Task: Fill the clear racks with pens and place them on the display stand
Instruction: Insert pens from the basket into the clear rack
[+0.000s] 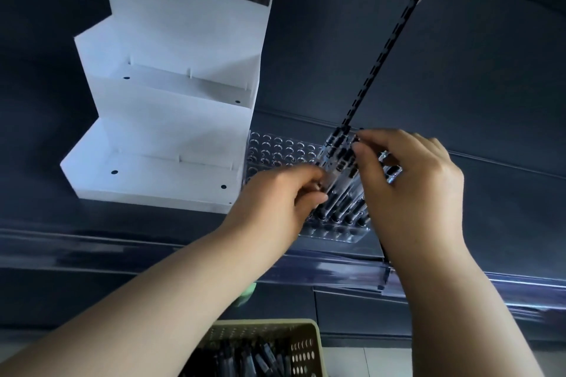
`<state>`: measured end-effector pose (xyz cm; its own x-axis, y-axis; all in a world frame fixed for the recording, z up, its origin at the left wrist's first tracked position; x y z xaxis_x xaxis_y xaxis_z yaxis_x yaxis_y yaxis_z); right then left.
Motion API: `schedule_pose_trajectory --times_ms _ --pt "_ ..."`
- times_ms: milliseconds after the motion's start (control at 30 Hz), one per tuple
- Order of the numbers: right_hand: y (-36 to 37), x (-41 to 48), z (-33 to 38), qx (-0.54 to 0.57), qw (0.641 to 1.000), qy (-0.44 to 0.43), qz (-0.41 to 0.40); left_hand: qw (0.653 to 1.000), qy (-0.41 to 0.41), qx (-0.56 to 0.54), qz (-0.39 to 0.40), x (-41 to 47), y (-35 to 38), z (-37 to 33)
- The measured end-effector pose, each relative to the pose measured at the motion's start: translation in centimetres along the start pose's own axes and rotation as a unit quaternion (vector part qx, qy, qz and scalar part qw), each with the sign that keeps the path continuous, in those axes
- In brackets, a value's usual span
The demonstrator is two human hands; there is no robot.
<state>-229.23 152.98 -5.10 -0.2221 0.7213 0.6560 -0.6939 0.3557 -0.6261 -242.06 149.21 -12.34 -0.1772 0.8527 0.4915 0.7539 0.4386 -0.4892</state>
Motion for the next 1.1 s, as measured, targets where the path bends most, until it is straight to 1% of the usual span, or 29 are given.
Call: schedule_pose_trajectory --times_ms 100,267,433,533,600,700,767,867,933,1000,1100 --pt "0.0 -0.2 0.0 0.006 1.000 0.006 0.004 0.998 -0.025 0.037 0.044 -0.2 1.0 0.7" --pt "-0.1 -0.3 0.1 0.005 1.000 -0.005 0.002 0.998 -0.045 0.041 0.032 -0.2 1.3 0.9" --pt "-1.1 -0.2 0.3 -0.003 1.000 -0.022 -0.009 0.995 -0.060 0.055 0.048 -0.3 0.7 1.1" --pt "-1.8 -0.6 0.7 -0.005 0.999 -0.036 -0.022 0.995 -0.032 0.084 0.031 -0.9 -0.5 0.2" --pt "-2.1 -1.2 1.1 -0.009 0.998 -0.049 -0.031 0.993 0.012 0.116 0.021 -1.7 -1.5 -0.7" --pt "-2.5 -3.2 1.7 -0.012 0.997 -0.074 -0.024 0.975 0.083 0.202 0.032 -3.6 -3.0 -1.8" --pt "-2.4 -4.8 2.1 -0.009 0.996 -0.087 0.008 0.964 0.101 0.241 0.051 -5.0 -3.9 -2.2" --pt "-1.9 -7.3 2.6 -0.011 0.993 -0.096 0.070 0.953 0.103 0.272 0.091 -7.3 -4.9 -2.5" --pt "-1.5 -9.0 2.6 -0.016 0.989 -0.090 0.114 0.949 0.083 0.282 0.118 -8.8 -5.3 -2.2" --pt "-1.0 -11.2 2.3 -0.021 0.984 -0.057 0.170 0.946 0.038 0.288 0.143 -10.7 -5.7 -1.3" --pt "0.1 -14.7 1.5 -0.037 0.963 0.028 0.266 0.935 -0.012 0.306 0.180 -13.8 -5.9 0.2"
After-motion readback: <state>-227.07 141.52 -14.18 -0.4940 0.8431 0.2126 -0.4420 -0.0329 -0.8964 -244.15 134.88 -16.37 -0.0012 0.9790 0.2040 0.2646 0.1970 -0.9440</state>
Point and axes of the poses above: each hand's wrist, its own x-axis towards the middle knuckle, its own y-axis out of the palm, z = x × y, the point moved 3 cm from there along x, towards the middle knuckle, and after that the axes turned 7 degrees about y, right-handed, at the moved point
